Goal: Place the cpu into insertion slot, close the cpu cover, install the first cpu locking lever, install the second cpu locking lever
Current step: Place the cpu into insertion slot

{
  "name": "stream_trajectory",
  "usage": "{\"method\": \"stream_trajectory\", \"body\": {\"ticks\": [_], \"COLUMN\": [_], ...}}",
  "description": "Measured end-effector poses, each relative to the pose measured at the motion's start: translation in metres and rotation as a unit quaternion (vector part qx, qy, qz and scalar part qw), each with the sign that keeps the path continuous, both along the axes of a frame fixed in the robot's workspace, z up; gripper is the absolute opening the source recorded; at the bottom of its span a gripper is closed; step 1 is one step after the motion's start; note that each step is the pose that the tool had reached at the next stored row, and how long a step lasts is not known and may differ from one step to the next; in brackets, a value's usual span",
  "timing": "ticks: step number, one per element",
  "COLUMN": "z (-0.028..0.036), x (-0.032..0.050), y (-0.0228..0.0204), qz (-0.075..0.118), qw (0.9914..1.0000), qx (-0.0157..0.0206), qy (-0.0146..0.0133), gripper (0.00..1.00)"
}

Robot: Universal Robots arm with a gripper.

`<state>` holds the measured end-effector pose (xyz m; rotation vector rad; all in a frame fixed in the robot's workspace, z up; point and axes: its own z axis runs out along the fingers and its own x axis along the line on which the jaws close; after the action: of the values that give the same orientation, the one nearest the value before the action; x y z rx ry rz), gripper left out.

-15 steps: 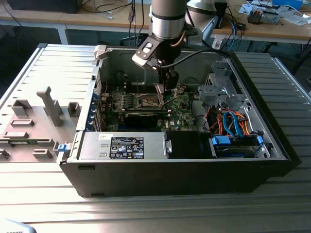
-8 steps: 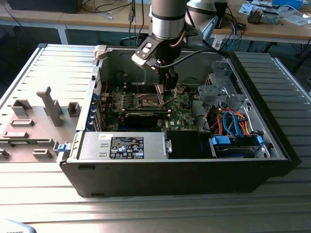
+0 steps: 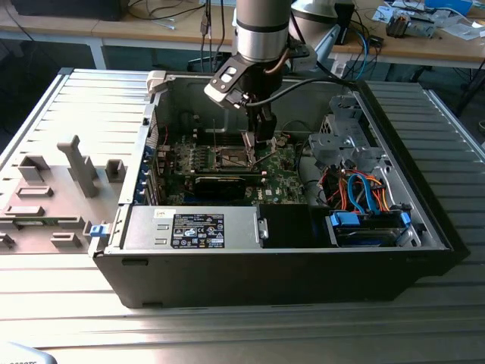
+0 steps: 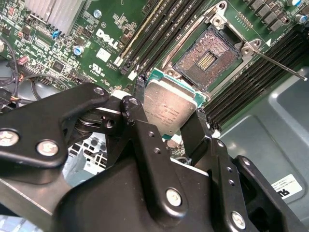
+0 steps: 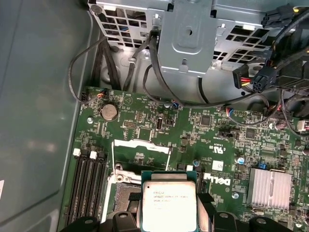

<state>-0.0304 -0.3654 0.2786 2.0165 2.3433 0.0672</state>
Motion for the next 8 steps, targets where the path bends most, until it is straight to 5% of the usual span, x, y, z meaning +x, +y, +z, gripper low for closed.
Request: {"method": "stream_trajectory", "body": {"ticks": [8], "z": [-0.0005], "x": [0.0000], "y": [0.0000], "qz": [-0.012], "qw": [0.99993], "qx": [0.0000], "qy": [0.0000], "gripper": [0.54]}}
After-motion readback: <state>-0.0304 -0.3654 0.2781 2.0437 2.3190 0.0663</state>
